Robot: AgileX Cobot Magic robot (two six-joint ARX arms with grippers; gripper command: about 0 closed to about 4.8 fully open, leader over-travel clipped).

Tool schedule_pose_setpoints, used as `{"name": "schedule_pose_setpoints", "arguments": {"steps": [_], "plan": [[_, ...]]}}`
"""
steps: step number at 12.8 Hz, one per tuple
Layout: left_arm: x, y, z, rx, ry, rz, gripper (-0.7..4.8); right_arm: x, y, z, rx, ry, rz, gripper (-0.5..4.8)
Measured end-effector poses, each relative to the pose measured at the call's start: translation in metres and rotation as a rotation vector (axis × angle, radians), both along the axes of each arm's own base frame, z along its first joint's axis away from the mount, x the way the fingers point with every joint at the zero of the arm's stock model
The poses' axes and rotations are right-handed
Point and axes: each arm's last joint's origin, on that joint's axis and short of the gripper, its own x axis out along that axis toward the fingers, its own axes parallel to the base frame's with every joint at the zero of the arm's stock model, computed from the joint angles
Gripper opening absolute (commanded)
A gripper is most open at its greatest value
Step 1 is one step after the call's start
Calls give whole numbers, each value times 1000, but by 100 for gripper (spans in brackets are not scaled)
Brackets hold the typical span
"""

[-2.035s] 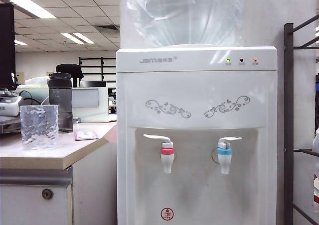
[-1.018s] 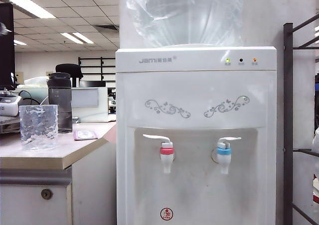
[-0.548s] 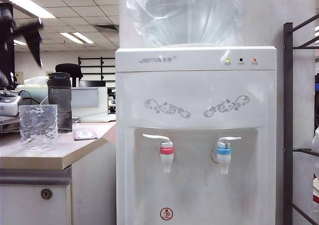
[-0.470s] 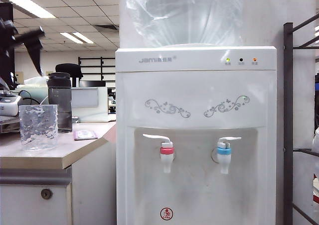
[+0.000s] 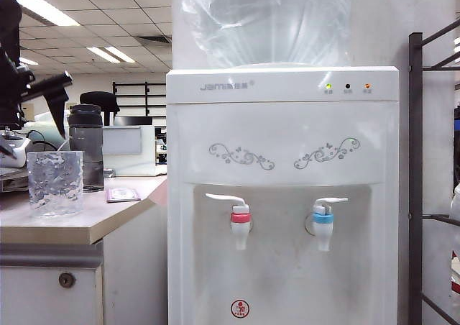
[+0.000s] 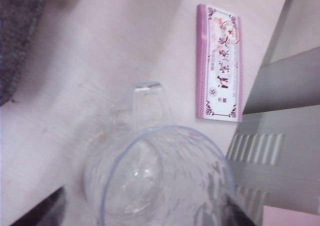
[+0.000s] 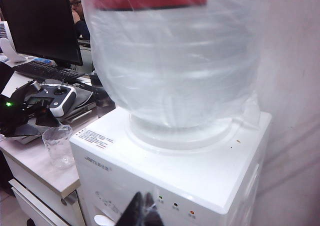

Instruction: Pick up the plastic mug from the left desk, go to the cold water outlet of the water dispenser, press the vertical switch to get some water, then put the mug back on the desk.

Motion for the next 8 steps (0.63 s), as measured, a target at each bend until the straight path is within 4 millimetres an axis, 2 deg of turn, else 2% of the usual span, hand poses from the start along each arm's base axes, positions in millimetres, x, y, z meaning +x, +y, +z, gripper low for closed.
{"name": "schedule_pose_setpoints", "arguments": {"steps": [1, 2, 4, 8], "plan": [[5, 0, -14, 0, 40, 1, 203, 0, 0, 0, 0, 0, 0, -6], [8, 1, -22, 4, 61, 6, 151, 0, 0, 0, 0, 0, 0, -6], [8, 1, -22, 9, 57, 11, 117, 0, 0, 0, 0, 0, -1, -6], [10, 2, -22, 50, 46, 46, 115, 0, 0, 0, 0, 0, 0, -6]]}}
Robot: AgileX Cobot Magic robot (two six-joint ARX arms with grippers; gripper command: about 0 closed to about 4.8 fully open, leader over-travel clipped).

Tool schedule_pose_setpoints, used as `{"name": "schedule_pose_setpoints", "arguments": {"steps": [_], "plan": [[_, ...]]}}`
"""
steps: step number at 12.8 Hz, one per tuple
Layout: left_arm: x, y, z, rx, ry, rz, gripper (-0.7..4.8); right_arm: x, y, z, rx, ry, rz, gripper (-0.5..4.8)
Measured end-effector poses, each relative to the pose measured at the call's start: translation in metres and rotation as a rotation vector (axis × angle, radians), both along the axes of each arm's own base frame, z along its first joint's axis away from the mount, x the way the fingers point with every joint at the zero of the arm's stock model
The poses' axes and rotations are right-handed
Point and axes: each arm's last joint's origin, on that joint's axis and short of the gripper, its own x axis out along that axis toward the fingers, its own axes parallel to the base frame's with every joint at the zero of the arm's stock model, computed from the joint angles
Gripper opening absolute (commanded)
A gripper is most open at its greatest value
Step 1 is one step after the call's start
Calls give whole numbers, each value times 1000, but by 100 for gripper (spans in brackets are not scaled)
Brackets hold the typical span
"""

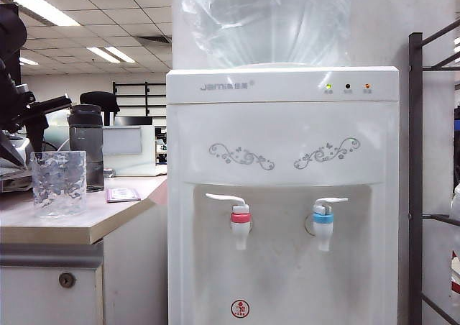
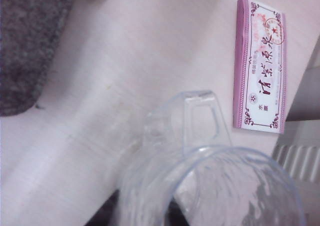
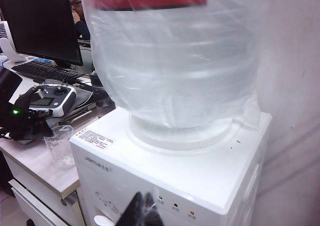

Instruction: Pick up the plastic mug from the left desk, go to the cold water outlet of the water dispenser, press the vertical switch to get some water, then put the mug back on the desk.

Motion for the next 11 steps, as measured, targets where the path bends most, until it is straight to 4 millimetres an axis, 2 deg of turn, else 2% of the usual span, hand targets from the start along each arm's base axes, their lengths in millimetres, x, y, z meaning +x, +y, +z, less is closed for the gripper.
{"name": "schedule_pose_setpoints", "arguments": {"steps": [4, 5, 6, 11], "plan": [[6, 0, -11, 0, 9, -1, 115, 0, 0, 0, 0, 0, 0, -6], [7, 0, -13, 0, 13, -1, 19, 0, 0, 0, 0, 0, 0, -6], [7, 0, -14, 0, 21, -2, -6, 0, 0, 0, 0, 0, 0, -6], [12, 0, -1, 28, -5, -40, -6, 0, 0, -2, 0, 25, -1, -6]]}}
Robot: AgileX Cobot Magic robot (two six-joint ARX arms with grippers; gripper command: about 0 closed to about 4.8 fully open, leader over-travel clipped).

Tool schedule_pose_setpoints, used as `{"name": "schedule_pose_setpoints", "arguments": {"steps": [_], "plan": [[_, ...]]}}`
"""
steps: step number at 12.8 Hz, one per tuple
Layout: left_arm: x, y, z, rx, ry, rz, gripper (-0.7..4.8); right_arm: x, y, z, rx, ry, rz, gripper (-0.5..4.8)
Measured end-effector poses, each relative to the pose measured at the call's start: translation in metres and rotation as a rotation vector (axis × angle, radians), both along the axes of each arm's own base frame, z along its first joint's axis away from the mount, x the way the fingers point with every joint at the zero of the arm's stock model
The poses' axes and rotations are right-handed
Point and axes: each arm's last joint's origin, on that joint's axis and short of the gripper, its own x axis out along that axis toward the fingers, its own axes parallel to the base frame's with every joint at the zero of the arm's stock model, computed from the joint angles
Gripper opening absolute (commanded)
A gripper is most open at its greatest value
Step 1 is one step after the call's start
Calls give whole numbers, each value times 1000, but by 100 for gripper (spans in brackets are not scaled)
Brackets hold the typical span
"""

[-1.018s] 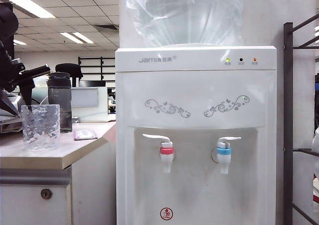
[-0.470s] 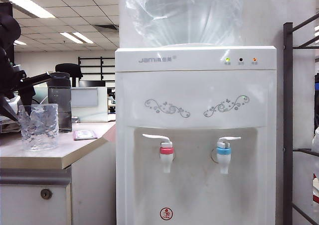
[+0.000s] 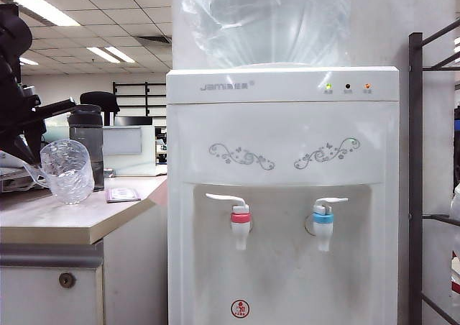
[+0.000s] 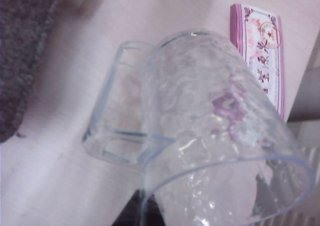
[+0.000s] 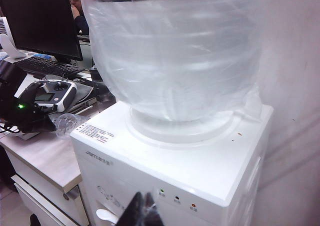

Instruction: Pick up the plastic mug from the left desk, go to the cold water outlet of the water dispenser, press the vertical switch to get some water, then put the mug back on the desk.

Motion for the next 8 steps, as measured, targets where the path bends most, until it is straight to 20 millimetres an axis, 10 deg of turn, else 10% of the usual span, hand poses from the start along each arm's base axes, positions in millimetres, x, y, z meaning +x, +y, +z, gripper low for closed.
{"name": "schedule_pose_setpoints", "arguments": {"steps": [6, 7, 8], "plan": [[8, -2, 37, -156, -1, 53, -2, 0, 0, 0, 0, 0, 1, -6], [9, -2, 38, -92, -27, -38, 229, 0, 0, 0, 1, 0, 1, -6], [15, -2, 45, 131, -157, -260, 298, 0, 0, 0, 2, -1, 1, -6]]}}
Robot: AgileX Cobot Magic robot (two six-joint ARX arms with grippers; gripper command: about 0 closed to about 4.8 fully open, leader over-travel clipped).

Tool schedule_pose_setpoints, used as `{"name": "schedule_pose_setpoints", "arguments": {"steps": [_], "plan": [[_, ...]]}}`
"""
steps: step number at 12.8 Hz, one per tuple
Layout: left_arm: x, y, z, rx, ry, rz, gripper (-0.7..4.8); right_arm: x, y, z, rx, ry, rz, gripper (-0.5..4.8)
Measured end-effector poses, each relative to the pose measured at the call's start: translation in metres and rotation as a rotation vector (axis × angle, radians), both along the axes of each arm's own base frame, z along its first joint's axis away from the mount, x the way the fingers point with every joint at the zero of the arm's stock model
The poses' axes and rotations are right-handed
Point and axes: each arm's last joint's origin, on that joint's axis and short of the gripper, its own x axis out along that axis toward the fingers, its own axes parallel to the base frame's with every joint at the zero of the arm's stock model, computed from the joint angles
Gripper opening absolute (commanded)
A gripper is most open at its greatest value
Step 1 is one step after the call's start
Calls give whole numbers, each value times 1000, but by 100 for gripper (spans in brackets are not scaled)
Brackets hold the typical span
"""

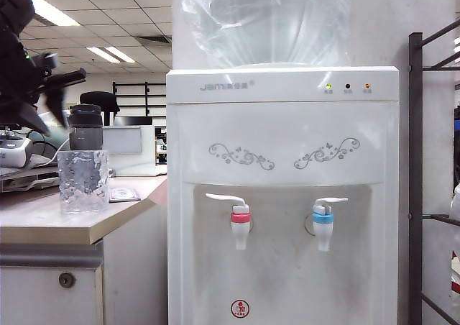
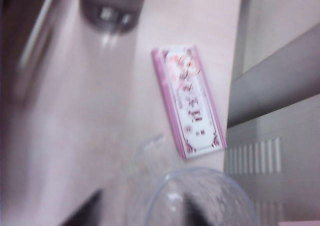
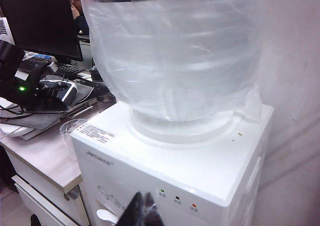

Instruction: Pick up the plastic mug from the left desk, go to the cold water outlet of the water dispenser, press the vertical switch to get some water, then put the mug back on the desk.

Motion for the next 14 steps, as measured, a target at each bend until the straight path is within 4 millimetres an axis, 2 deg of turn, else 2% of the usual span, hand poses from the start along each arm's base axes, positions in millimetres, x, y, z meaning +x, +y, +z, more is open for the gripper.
{"name": "schedule_pose_setpoints", "arguments": {"steps": [1, 2, 3, 7, 10, 11, 12, 13, 14], "plan": [[2, -1, 3, 36, -42, -59, 297, -1, 0, 0, 0, -5, 0, -6], [2, -1, 3, 29, -45, -74, 270, -2, 0, 1, 0, -6, 0, -6], [0, -3, 1, -21, -20, -87, 269, -1, 0, 0, 0, -5, 0, -6], [-14, -15, -14, -211, 251, 146, 269, -1, 0, 0, 0, -5, 1, -6], [-10, -14, -19, -298, 266, 248, 268, -1, 0, 0, 1, -4, 0, -6], [-5, -17, -29, -314, 294, 267, 231, -1, 0, 0, 1, -5, 0, -6], [-4, -24, -29, -316, 295, 270, 231, -2, 0, 1, 1, -5, 0, -6], [-1, -23, -16, -284, 279, 288, 231, -2, 0, 1, 1, -5, 0, -6], [-1, -22, -11, -266, 277, 287, 231, -2, 0, 1, 1, -5, 0, -6]]}}
